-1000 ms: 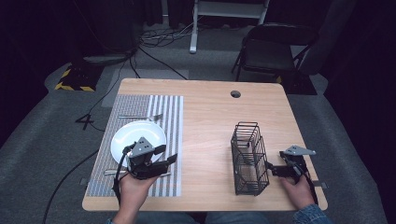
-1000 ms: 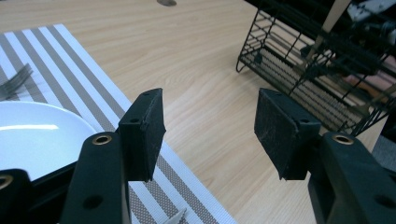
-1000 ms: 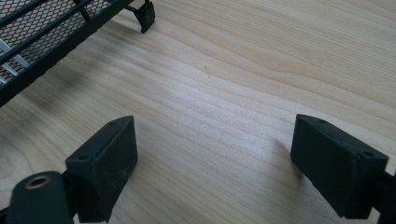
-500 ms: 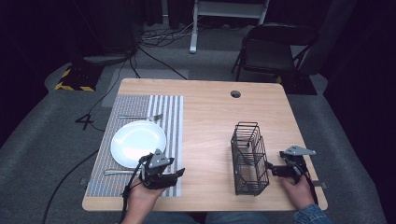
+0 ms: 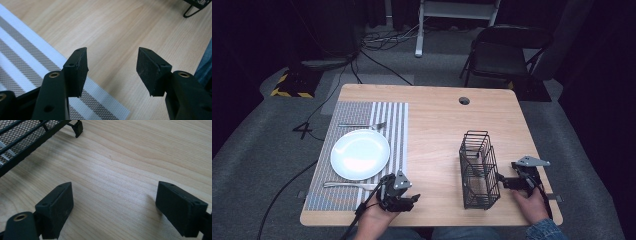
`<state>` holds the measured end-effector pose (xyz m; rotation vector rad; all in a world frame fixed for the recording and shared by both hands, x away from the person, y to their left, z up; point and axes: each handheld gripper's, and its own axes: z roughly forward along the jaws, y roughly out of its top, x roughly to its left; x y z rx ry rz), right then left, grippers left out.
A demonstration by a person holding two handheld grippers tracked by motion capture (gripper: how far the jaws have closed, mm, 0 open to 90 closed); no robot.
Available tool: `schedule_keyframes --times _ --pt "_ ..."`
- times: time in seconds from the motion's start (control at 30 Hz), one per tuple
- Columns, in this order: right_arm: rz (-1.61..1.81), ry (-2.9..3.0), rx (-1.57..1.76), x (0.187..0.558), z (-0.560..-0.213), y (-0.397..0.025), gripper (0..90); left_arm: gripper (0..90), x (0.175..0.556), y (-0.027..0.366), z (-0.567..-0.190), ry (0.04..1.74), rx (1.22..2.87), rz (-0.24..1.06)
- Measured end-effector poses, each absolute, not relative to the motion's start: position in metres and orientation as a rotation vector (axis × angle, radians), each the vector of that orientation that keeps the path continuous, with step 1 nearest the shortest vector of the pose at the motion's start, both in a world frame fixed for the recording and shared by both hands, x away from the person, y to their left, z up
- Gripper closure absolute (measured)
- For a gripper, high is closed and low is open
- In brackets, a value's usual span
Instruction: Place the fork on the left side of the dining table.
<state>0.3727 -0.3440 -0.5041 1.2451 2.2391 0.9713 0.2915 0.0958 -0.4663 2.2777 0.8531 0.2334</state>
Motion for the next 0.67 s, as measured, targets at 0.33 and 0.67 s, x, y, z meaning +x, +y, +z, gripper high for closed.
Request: schedule_keyframes --times 0.33,0.67 --pt "0.971 2.239 1.245 0.373 -0.504 -0.344 14.7 42.6 0.287 0.079 -0.477 0.785 2.402 0.286" --pt "0.971 2.239 1.245 0.373 -0.504 -0.344 14.8 39.6 0.284 0.070 -0.484 0.736 2.466 0.284"
